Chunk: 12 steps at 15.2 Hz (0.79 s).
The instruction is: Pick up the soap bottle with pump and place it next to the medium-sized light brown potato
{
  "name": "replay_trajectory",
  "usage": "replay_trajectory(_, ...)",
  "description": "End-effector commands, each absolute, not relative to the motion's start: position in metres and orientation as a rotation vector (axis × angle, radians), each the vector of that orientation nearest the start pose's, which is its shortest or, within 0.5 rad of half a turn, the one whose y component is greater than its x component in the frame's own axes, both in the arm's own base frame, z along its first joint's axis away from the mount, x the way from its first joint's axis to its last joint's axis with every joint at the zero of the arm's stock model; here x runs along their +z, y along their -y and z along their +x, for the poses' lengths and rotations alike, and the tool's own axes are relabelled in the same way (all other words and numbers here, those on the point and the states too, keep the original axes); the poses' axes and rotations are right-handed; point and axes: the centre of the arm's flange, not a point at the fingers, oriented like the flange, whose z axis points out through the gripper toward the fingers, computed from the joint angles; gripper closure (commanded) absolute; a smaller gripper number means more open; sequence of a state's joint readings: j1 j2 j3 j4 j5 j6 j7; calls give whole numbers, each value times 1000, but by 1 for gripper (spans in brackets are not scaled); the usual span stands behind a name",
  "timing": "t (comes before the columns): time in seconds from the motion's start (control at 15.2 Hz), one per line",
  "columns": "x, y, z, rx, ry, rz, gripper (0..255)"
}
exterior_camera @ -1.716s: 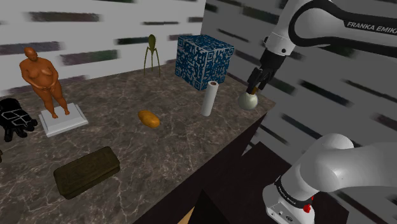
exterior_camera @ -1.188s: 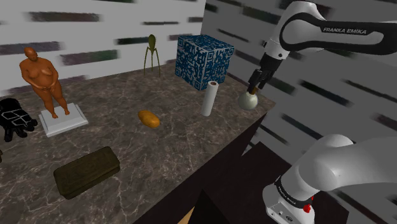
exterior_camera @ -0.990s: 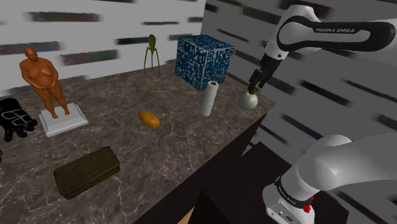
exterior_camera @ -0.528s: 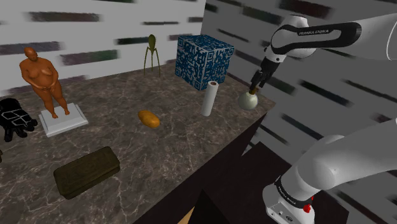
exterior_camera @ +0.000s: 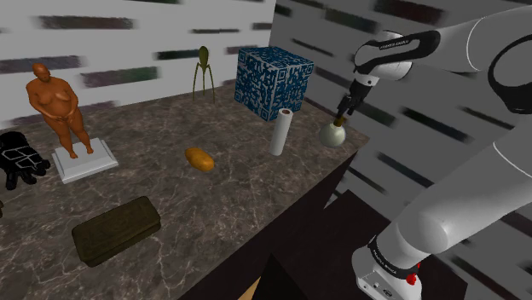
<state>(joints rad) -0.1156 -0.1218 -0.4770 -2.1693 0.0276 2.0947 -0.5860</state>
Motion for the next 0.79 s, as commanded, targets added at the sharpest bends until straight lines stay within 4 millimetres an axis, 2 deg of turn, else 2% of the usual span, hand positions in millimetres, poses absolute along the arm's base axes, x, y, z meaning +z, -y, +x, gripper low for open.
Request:
replay_trajectory(0.0, 433, 314, 436, -116, -26, -3094, 0)
replay_trajectory(0.13, 424, 337, 445, -120, -26, -3096, 0)
replay_trajectory(0.2, 423, 340, 446, -120, -26, -3096, 0)
replay_trajectory(0.66, 383, 338, 449, -120, -26, -3096, 0)
replay_trajectory(0.73, 383, 338, 449, -120, -26, -3096, 0)
